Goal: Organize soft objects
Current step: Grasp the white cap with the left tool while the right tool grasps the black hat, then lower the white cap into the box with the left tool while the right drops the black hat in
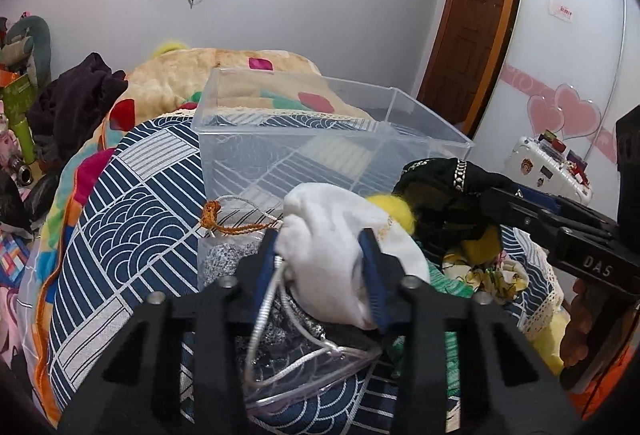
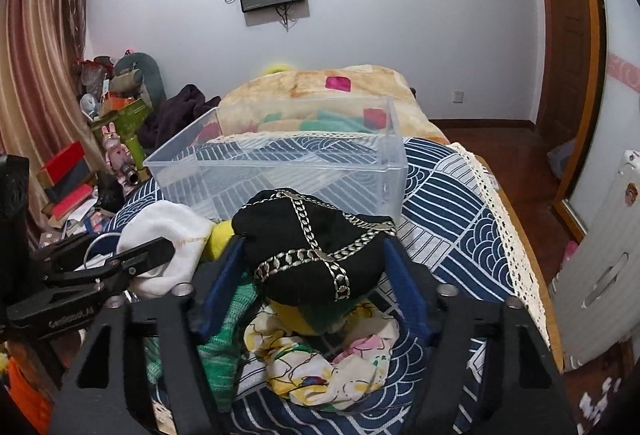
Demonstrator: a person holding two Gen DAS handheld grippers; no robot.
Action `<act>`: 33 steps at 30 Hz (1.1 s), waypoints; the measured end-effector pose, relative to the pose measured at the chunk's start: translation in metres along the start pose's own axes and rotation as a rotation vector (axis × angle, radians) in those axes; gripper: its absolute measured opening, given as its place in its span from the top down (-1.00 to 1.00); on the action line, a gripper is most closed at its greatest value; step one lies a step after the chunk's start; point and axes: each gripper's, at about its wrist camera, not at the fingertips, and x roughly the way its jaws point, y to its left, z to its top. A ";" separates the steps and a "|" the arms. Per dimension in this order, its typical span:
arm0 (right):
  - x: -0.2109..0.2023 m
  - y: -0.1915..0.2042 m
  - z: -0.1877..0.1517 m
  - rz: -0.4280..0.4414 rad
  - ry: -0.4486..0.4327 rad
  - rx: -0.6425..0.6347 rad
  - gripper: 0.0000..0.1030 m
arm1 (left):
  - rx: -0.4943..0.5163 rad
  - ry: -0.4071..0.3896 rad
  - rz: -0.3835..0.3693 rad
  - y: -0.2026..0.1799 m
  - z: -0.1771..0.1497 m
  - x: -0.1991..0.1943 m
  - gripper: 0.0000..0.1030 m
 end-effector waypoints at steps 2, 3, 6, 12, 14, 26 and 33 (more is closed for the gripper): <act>-0.001 -0.001 0.001 -0.002 -0.006 0.004 0.07 | 0.002 -0.007 0.000 0.001 0.001 -0.003 0.45; -0.003 -0.002 0.001 -0.003 -0.011 0.006 0.11 | 0.004 -0.015 0.005 0.000 0.002 -0.005 0.53; -0.006 -0.004 0.005 -0.004 -0.027 0.008 0.30 | 0.003 -0.030 0.014 0.001 0.004 -0.009 0.70; -0.016 -0.006 0.011 -0.001 -0.076 0.018 0.59 | -0.011 -0.082 0.006 0.003 0.012 -0.029 0.76; -0.022 -0.007 0.013 0.004 -0.098 0.024 0.63 | -0.015 -0.104 0.005 0.003 0.016 -0.036 0.77; -0.039 0.003 0.038 0.014 -0.210 0.000 0.70 | -0.008 -0.196 0.014 0.002 0.056 -0.056 0.77; -0.038 0.006 0.059 0.004 -0.265 -0.015 0.70 | -0.013 -0.202 0.027 0.010 0.088 -0.042 0.77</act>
